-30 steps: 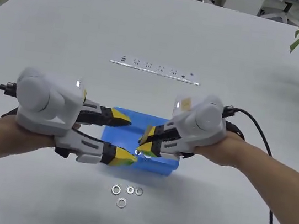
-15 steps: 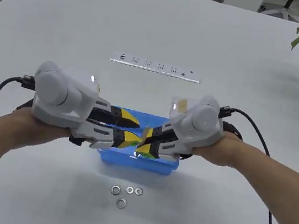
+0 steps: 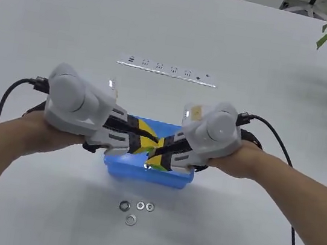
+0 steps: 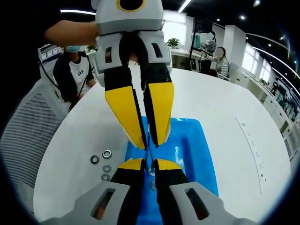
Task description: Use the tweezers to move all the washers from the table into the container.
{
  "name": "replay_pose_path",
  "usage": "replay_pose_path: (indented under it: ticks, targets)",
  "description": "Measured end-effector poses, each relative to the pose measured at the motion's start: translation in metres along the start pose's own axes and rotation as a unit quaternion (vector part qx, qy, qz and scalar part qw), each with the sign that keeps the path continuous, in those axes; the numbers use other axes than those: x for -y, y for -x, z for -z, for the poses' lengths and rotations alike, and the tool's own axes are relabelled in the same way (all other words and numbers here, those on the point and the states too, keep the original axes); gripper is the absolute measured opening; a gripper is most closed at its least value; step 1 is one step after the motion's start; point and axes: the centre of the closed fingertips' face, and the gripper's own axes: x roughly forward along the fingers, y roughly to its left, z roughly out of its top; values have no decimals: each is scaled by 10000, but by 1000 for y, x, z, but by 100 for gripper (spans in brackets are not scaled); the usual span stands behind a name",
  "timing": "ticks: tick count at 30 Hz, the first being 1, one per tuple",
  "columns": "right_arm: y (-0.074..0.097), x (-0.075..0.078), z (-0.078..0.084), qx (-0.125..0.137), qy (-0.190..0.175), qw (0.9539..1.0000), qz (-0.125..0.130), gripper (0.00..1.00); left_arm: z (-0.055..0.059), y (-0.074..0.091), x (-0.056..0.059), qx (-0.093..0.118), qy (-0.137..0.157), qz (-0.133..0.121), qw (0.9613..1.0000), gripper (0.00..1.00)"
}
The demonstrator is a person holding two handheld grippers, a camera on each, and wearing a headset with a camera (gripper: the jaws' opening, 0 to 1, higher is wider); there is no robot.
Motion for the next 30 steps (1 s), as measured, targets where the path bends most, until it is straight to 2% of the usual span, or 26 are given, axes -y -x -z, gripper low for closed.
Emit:
replay_pose_path:
  ticks: [15,23,30]
  targets:
    - [4,0,1,-26,25,10000,7,13,-2,0,4,-30,-120,62,9999,6]
    - [11,-1,-2,14,12,10000,57,16,-9,1,6,26,-115,72,9999,6]
    - [22,-4,-8,68,20,9999,138,19,-20,4,10,108,-126,95,9998,6]
